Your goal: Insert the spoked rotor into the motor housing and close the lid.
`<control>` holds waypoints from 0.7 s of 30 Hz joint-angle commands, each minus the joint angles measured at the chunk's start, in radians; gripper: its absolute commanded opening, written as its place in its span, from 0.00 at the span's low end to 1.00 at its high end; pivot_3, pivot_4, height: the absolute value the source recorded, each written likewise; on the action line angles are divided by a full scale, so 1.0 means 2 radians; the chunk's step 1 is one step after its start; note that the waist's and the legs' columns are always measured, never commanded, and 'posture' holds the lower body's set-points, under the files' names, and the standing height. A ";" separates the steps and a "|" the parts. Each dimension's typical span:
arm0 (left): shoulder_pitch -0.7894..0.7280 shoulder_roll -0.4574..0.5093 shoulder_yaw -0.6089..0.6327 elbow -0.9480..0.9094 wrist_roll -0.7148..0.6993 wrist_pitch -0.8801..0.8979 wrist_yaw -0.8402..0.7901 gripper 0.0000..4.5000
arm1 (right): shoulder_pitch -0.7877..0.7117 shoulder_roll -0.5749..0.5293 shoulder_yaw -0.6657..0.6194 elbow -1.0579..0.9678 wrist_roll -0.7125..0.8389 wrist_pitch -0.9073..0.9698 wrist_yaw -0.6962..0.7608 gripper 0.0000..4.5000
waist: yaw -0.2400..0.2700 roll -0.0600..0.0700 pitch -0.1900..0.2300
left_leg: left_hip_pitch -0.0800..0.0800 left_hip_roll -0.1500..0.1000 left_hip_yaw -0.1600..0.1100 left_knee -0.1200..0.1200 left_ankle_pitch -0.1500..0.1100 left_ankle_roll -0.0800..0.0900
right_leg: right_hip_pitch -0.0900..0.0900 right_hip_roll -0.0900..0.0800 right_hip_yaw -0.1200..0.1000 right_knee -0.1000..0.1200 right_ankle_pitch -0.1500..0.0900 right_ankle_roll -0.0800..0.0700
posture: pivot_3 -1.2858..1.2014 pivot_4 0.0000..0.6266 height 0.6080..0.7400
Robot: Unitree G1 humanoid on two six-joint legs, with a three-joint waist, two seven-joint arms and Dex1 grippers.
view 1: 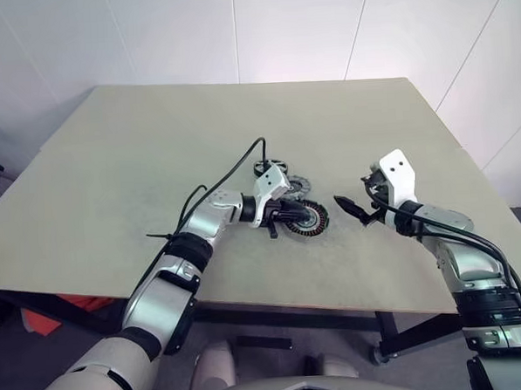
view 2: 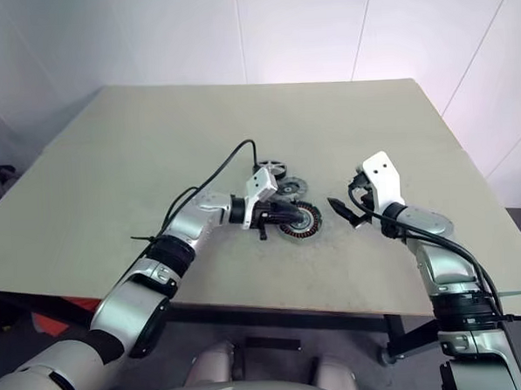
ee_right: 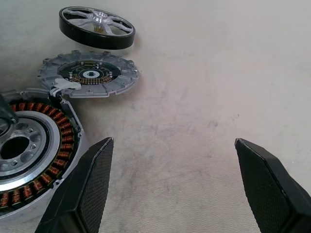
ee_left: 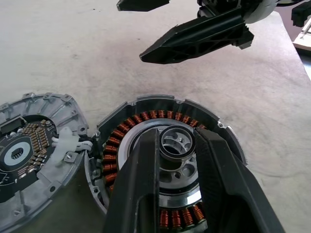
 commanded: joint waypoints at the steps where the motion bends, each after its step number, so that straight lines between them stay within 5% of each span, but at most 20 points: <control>1: -0.013 -0.004 0.007 0.008 0.004 -0.016 0.007 0.16 | -0.002 -0.001 -0.014 -0.013 0.004 -0.010 -0.002 1.00 | 0.000 0.000 0.000 | 0.000 0.000 0.000 0.000 0.000 0.000 | 0.000 0.000 0.000 0.000 0.000 0.000 | 0.52 0.00 1.00; 9: -0.010 -0.007 0.011 0.017 0.003 -0.023 0.006 0.16 | -0.004 0.000 -0.013 -0.011 0.004 -0.012 -0.002 1.00 | 0.000 0.000 0.000 | 0.000 0.000 0.000 0.000 0.000 0.001 | 0.000 0.000 0.000 0.000 0.000 0.000 | 0.52 0.00 1.00; 14: -0.009 -0.008 0.013 0.019 0.005 -0.021 0.017 0.52 | -0.004 0.002 -0.011 -0.012 0.004 -0.012 -0.002 1.00 | 0.000 0.000 0.000 | 0.000 0.000 0.000 0.000 0.000 0.001 | 0.000 0.000 0.000 0.000 0.000 0.000 | 0.52 0.00 1.00; 21: -0.012 -0.004 0.042 -0.005 -0.023 -0.001 0.012 0.52 | 0.002 0.005 -0.005 -0.032 0.009 -0.020 0.010 1.00 | 0.000 0.000 0.000 | 0.000 0.000 0.000 0.001 0.000 0.001 | 0.000 0.000 0.000 0.000 0.000 0.000 | 0.52 0.00 1.00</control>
